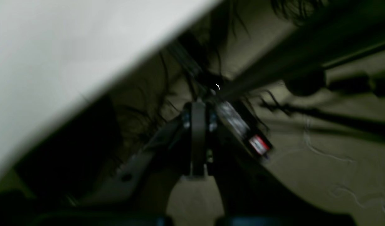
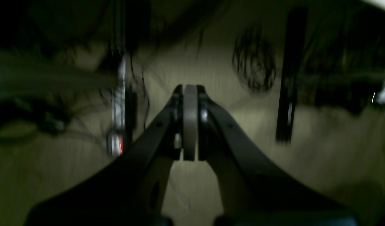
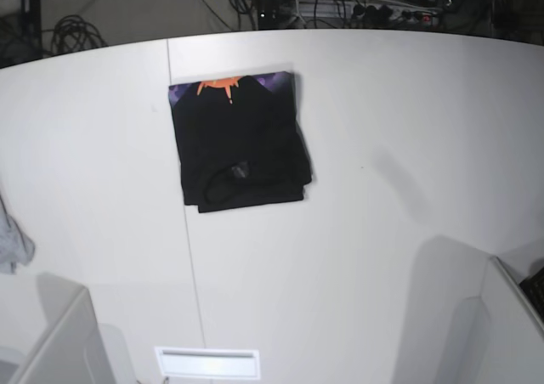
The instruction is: Fold the T-shirt properly
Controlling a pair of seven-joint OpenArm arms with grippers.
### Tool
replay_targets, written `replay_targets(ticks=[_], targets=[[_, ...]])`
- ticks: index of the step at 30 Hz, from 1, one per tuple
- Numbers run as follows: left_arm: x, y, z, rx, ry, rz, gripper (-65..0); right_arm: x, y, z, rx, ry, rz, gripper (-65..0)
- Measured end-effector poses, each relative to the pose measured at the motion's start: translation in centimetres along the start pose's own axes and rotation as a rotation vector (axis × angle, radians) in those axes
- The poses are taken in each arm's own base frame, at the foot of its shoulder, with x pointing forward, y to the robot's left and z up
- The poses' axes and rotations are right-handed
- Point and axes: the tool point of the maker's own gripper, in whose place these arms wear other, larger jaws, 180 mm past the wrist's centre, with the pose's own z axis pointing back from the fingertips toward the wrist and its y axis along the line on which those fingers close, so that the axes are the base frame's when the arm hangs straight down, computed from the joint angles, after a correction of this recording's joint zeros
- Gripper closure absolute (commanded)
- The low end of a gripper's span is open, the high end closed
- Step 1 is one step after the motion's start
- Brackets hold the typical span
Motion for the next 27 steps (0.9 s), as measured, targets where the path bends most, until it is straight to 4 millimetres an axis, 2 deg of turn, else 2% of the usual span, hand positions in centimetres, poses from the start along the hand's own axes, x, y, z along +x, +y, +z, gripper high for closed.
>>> replay_targets(ticks=[2,6,8,12,14,16,20,22,24,27], targets=[[-1.5,-0.6,0.2,-0.014,0.035,0.024,0.0,-1.4,0.9,0.0,0.022,0.076,-0.002,0.0],[-5.1,-1.5,-0.4,-0.042,0.116,0.075,0.0,-7.7,4.5,0.7,0.122,0.354,0.008,0.0],[-6.7,-2.1,-0.9,-0.066,0.147,0.099,0.0,-10.1,6.3,0.6,0.171,0.456,0.019,0.0],[-10.8,-4.4,-1.8,-0.134,0.249,0.148,0.0,-11.9,8.4,-1.2,0.238,0.520,0.086,0.0],[-12.3,-5.4,-2.5,-0.166,0.291,0.166,0.0,-13.3,9.2,-1.5,0.264,0.562,0.116,0.0],[-13.2,-5.7,-3.3,-0.176,0.303,0.186,0.0,-15.0,9.6,-1.6,0.277,0.614,0.136,0.0],[-16.1,-4.4,-4.0,-0.154,0.379,0.224,0.0,-18.5,9.5,-3.0,0.270,0.721,0.170,0.0],[-17.8,-4.5,-4.2,-0.148,0.431,0.254,0.0,-19.3,8.6,-4.5,0.244,0.744,0.176,0.0],[-18.7,-4.5,-4.9,-0.140,0.456,0.291,0.0,-19.8,8.1,-5.8,0.229,0.779,0.125,0.0],[-18.7,-4.7,-6.6,-0.134,0.451,0.337,0.0,-20.0,8.9,-7.2,0.352,0.792,0.087,0.0]])
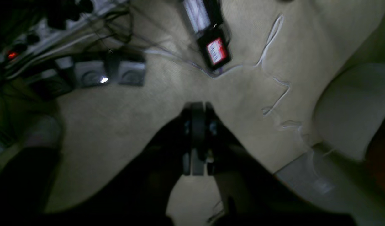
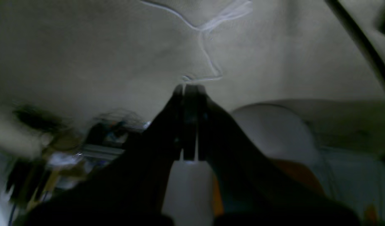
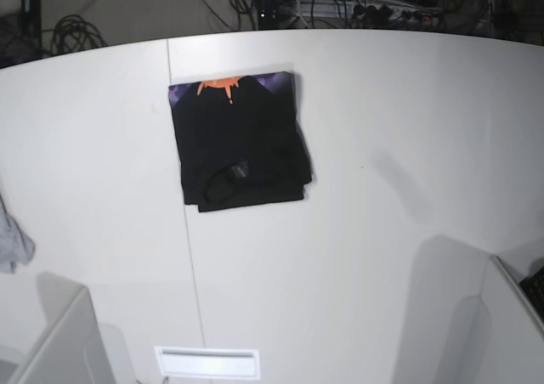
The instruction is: Fold the T-shirt properly
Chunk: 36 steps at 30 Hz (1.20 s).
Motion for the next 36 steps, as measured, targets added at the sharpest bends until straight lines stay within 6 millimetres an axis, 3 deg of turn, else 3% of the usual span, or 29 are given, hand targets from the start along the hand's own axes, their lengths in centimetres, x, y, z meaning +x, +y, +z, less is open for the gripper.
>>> replay_targets(ticks=[2,5,7,9,12,15,18,21,24,31,34,36], targets=[[0.4,0.8,-0.9,0.037,0.004,0.026,0.0,0.6,0.3,-0.7,0.108,-0.019,0.019,0.0],[0.5,2.0,-2.3,0.104,0.024,0.074,0.0,0.9,-1.5,-2.0,0.147,-0.010,0.010,0.0],[0.8,2.1,-3.3,0.118,0.037,0.099,0.0,1.7,-3.7,-2.9,0.105,-0.017,-0.026,0.0],[1.9,1.9,-4.5,0.117,0.013,0.108,0.0,4.0,-5.6,-3.4,0.072,-0.080,-0.074,0.0],[2.6,1.9,-6.0,0.144,0.035,0.102,0.0,7.7,-6.9,-3.6,0.039,-0.182,-0.126,0.0],[3.8,2.9,-6.5,0.193,0.043,0.081,0.0,11.2,-6.7,-3.4,0.042,-0.251,-0.146,0.0],[5.9,4.4,-6.6,0.230,0.009,0.042,0.0,13.0,-5.8,-3.3,0.058,-0.287,-0.143,0.0],[8.1,5.4,-6.5,0.246,-0.043,0.022,0.0,12.9,-5.0,-3.5,0.070,-0.280,-0.143,0.0],[8.9,6.1,-6.2,0.258,-0.065,0.011,0.0,12.4,-4.1,-3.8,0.084,-0.268,-0.152,0.0],[8.7,6.7,-5.9,0.270,-0.067,0.009,0.0,14.2,-3.8,-3.3,0.087,-0.387,-0.160,0.0],[8.2,6.8,-5.6,0.260,-0.059,-0.005,0.0,13.8,-3.8,-3.2,0.082,-0.422,-0.168,0.0],[7.5,7.8,-5.0,0.281,-0.050,-0.001,0.0,13.3,-3.7,-3.3,0.084,-0.419,-0.169,0.0]])
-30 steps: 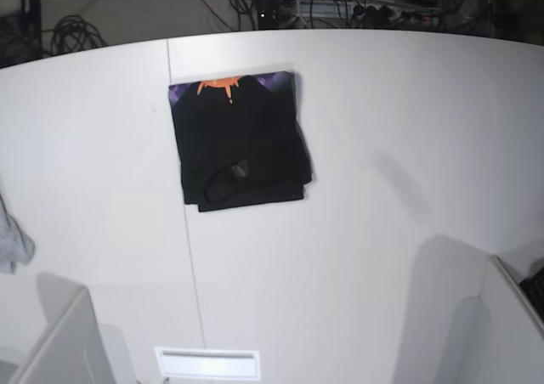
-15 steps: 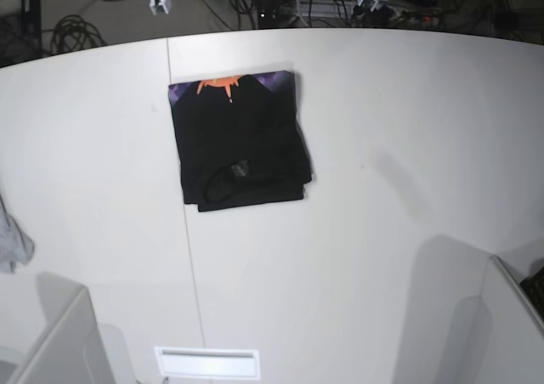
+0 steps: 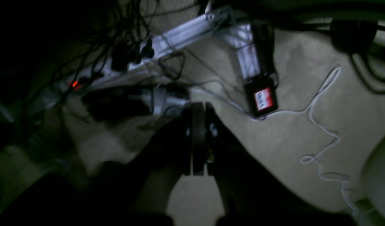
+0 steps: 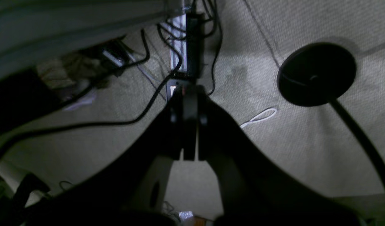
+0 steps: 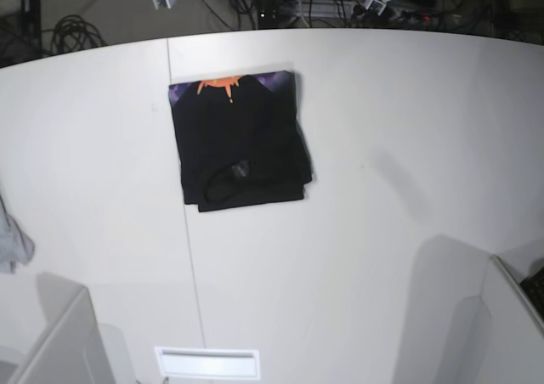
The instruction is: Fold the T-shirt properly
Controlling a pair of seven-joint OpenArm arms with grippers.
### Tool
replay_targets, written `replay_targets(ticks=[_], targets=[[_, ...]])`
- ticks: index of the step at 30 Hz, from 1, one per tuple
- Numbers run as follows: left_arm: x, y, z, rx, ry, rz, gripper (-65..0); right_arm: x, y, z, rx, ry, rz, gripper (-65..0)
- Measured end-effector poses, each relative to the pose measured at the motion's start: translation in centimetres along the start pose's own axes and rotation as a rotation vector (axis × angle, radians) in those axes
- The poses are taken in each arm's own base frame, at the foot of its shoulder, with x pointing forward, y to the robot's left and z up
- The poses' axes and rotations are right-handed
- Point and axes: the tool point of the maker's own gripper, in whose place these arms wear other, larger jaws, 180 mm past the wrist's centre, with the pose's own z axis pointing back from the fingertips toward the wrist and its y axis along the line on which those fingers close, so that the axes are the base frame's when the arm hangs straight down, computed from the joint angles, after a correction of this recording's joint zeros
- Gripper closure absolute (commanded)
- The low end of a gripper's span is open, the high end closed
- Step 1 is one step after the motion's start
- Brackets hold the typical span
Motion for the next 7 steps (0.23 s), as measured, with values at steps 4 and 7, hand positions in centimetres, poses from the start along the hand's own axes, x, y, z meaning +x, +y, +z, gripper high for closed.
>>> replay_targets(ticks=[4,7], targets=[[-0.4,1.6,0.4,0.036,0.011,-0.001,0.0,-0.1,0.9,-0.2,0.013,0.000,-0.006,0.0],[1.1,0.9,-0.1,0.020,-0.017,-0.012,0.0,0.0,2.4,-0.6,0.035,-0.007,-0.014,0.0]])
